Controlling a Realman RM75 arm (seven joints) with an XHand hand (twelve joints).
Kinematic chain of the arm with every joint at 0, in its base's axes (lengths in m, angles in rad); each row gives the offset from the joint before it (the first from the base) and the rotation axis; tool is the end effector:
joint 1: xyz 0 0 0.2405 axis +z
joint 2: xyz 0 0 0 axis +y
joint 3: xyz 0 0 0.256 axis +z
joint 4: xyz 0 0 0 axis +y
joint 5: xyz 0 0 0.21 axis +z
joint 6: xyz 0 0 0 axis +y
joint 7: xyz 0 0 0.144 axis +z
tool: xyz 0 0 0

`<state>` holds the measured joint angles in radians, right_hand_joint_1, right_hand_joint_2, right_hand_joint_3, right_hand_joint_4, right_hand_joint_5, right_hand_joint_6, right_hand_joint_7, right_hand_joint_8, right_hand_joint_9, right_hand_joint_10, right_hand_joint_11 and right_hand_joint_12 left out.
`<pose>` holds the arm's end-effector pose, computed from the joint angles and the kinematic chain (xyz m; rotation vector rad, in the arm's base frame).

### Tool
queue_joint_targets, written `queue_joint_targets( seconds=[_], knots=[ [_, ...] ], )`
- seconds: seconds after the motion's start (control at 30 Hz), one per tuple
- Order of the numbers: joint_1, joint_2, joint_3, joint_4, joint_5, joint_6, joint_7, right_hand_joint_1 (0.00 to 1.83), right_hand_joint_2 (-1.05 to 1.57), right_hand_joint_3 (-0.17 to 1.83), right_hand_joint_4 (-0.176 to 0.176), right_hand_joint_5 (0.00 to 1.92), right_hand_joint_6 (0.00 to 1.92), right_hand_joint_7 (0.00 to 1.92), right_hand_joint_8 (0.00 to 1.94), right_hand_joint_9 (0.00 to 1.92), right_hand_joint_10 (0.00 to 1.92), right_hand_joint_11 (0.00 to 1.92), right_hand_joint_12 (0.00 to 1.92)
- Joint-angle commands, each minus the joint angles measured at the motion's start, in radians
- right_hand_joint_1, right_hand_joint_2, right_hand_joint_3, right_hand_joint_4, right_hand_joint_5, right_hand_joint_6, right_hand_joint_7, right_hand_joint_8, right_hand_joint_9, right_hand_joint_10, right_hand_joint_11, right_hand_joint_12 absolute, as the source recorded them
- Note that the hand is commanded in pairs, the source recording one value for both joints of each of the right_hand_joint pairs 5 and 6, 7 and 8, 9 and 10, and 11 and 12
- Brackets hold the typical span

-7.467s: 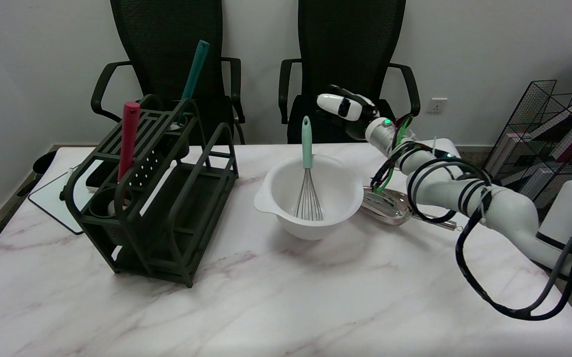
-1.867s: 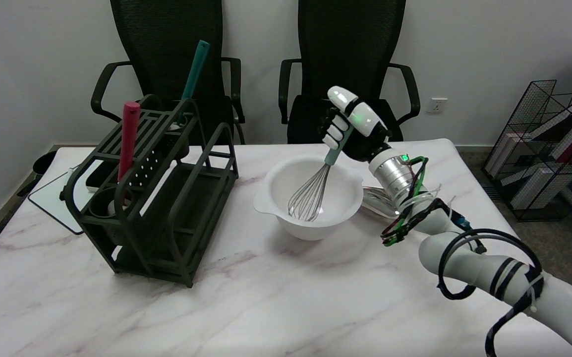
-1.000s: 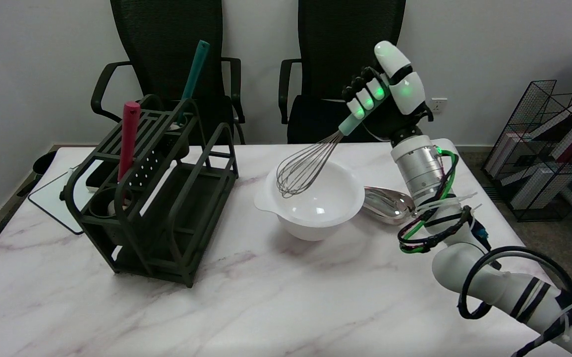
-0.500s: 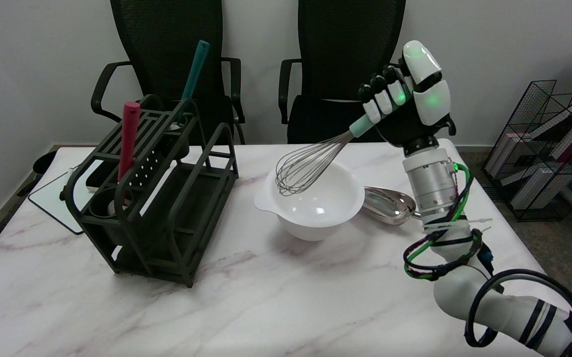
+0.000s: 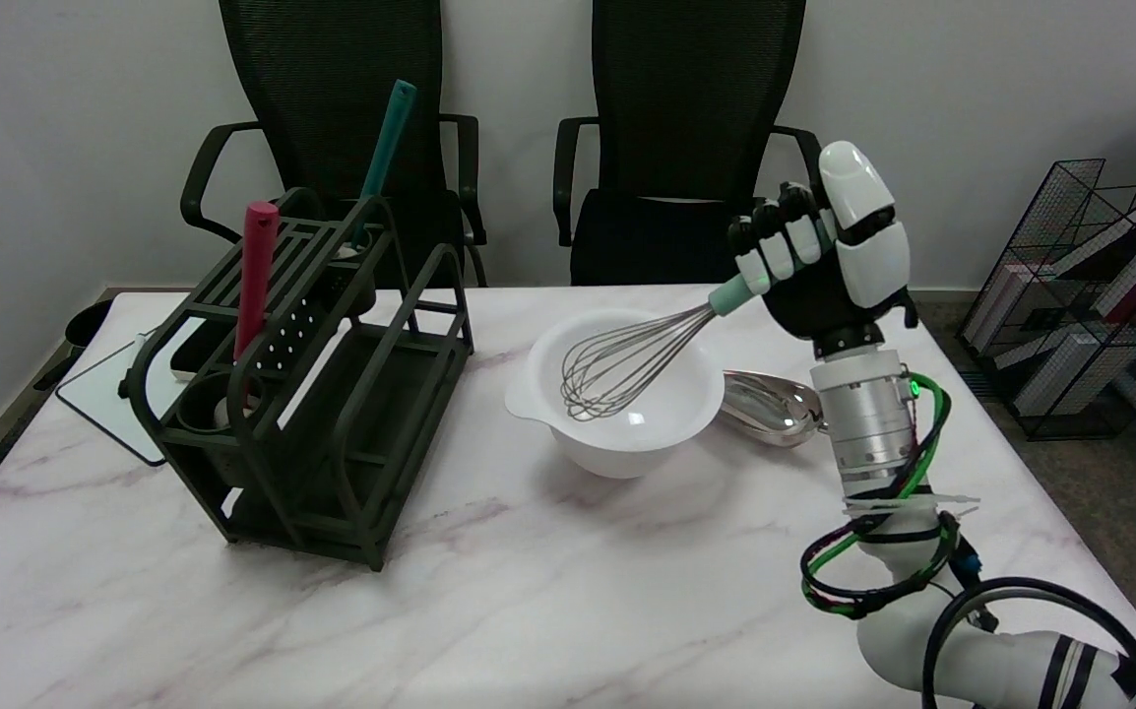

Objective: Pick up the whisk.

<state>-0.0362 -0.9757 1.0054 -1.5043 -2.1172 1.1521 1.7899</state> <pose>-0.2093 -0.2829 0.3135 1.3363 -1.4942 2.2064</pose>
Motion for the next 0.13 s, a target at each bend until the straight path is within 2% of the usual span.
queue_joint_targets(
  seconds=[0.03,0.13],
  knots=[
    [-0.018,-0.003,-0.044,0.171,-0.01,0.185,0.008,0.88,1.54,0.99,0.0,1.92,1.92,1.92,1.92,1.92,1.92,1.92,1.92],
    [-0.021,-0.003,-0.052,0.177,-0.005,0.223,0.009,0.88,1.54,0.99,0.0,1.92,1.92,1.92,1.92,1.92,1.92,1.92,1.92]
  ],
)
